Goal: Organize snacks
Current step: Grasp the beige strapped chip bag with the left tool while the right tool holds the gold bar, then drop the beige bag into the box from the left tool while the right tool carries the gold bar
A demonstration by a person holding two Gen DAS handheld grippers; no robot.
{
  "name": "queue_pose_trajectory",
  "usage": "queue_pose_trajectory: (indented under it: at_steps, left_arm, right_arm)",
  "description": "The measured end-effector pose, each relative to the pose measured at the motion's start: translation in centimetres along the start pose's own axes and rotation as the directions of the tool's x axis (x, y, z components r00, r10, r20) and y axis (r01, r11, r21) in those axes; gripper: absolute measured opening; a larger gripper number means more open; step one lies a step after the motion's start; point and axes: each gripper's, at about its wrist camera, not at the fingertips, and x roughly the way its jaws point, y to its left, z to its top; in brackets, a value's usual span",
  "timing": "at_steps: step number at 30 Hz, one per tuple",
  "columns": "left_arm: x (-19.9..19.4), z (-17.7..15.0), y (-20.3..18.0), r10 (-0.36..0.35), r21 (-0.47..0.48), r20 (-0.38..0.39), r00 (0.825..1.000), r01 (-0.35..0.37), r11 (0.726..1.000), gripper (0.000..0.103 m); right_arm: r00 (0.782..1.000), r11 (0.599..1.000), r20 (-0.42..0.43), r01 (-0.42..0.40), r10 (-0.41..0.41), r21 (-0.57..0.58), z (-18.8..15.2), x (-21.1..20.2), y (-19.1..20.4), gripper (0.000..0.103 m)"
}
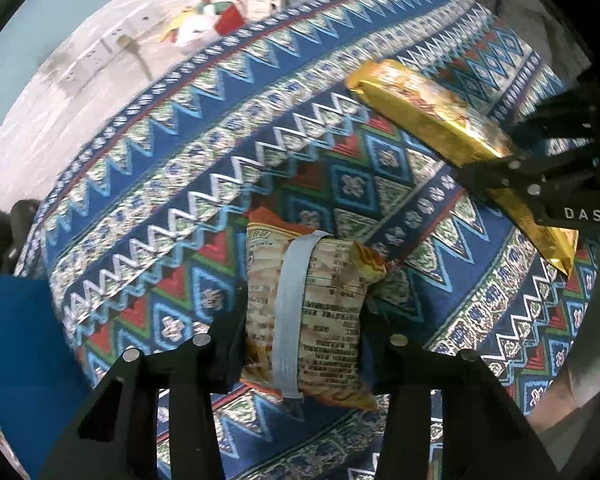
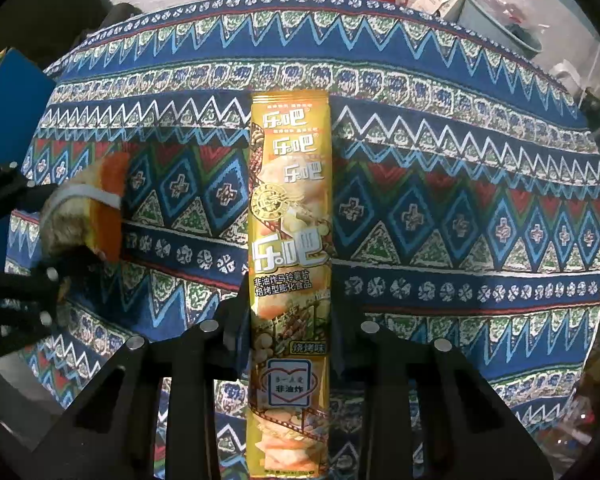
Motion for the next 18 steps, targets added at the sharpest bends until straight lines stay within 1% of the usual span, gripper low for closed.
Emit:
queue_pose_trajectory:
  at_steps: [3,7,9,14,16,18]
  left_arm:
    - [-0.9,0.0,0.5,0.000,-0.038,0.019,1.000,0.001,0.999,0.045]
    - [-2.3,-0.3,1.0,0.018,-0.073,0.049,0.999,-0.014,0.997,0.044]
    - [-3.6,-1.0,1.0,0.020,-0.092,0.062,0.998,-0.014,0.996,0.044]
    - [-6.1,-1.9,1.8,0.066,-0.123,0.111,0.992,-0.053,0.991,0.044]
    - [-6.6,-2.0,2.2,0.082,-0.133,0.121,0.989,-0.066,0.989,0.044]
    - [-7.2,-2.3,2.7,0.089,-0.150,0.126,0.988,-0.070,0.986,0.044]
  right_arm:
    - [1.000,1.000,0.018,0.006,-0.006,-0.001,-0.3,-1.1,-0.4,0.029]
    - [0.999,1.000,0.047,0.002,-0.001,-0.005,0.0,-2.6,-0.2,0.029]
    - [0.998,1.000,0.063,-0.001,0.002,-0.011,0.1,-3.5,0.1,0.029]
    - [0.995,0.999,0.099,-0.020,0.023,-0.029,0.5,-5.9,0.6,0.029]
    - [0.993,0.999,0.113,-0.030,0.034,-0.039,0.8,-6.6,1.3,0.029]
    - [0.991,0.998,0.125,-0.036,0.041,-0.047,1.0,-7.5,1.2,0.029]
